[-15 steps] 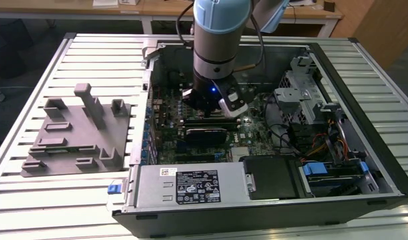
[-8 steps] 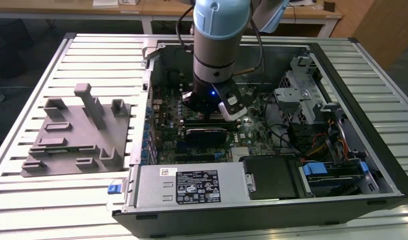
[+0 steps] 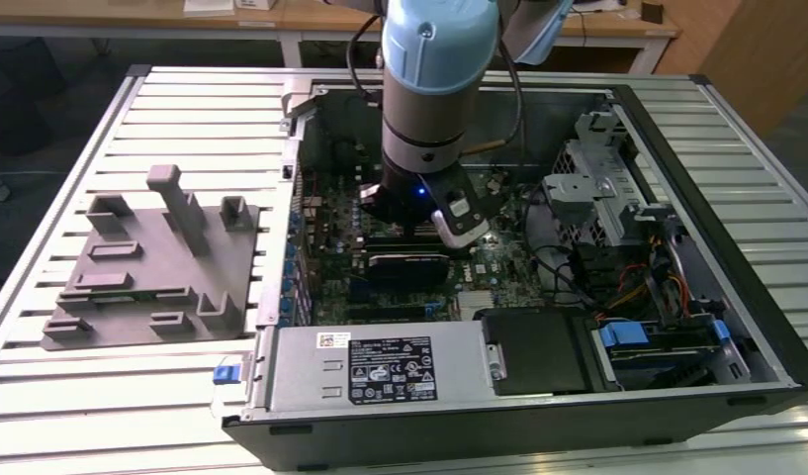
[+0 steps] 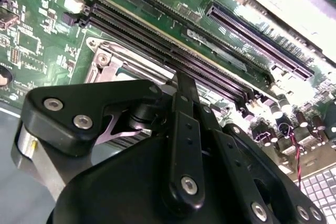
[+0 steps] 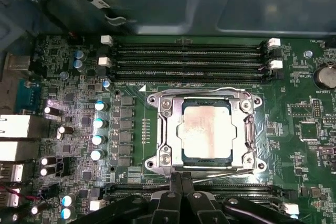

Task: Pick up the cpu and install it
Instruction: 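Install the second cpu locking lever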

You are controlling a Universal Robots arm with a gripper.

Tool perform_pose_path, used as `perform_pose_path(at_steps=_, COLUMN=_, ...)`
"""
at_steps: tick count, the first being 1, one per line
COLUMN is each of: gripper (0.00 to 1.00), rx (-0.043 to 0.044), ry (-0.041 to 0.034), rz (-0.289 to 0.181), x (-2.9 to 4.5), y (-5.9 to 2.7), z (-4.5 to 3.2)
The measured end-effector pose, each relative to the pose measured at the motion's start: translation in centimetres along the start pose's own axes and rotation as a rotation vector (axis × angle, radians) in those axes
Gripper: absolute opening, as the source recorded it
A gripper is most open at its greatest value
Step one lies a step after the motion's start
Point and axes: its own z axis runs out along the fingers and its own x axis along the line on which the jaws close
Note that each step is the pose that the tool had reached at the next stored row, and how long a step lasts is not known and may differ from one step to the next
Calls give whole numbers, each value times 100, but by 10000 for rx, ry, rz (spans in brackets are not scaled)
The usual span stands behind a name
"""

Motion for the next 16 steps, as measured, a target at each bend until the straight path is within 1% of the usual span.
perform_pose_path(at_steps=2, gripper=11, rx=-122, ry=0, rz=0, x=20, y=-11, z=3)
perform_pose_path(at_steps=3, gripper=11, rx=-165, ry=1, rz=0, x=30, y=-16, z=6)
perform_pose_path(at_steps=6, gripper=11, rx=-235, ry=1, rz=0, x=42, y=-28, z=28)
perform_pose_path(at_steps=11, gripper=11, rx=-433, ry=2, rz=-1, x=69, y=-49, z=44)
perform_pose_path(at_steps=13, gripper=11, rx=-459, ry=2, rz=0, x=82, y=-64, z=44)
perform_pose_path(at_steps=16, gripper=11, rx=-465, ry=2, rz=0, x=94, y=-80, z=43)
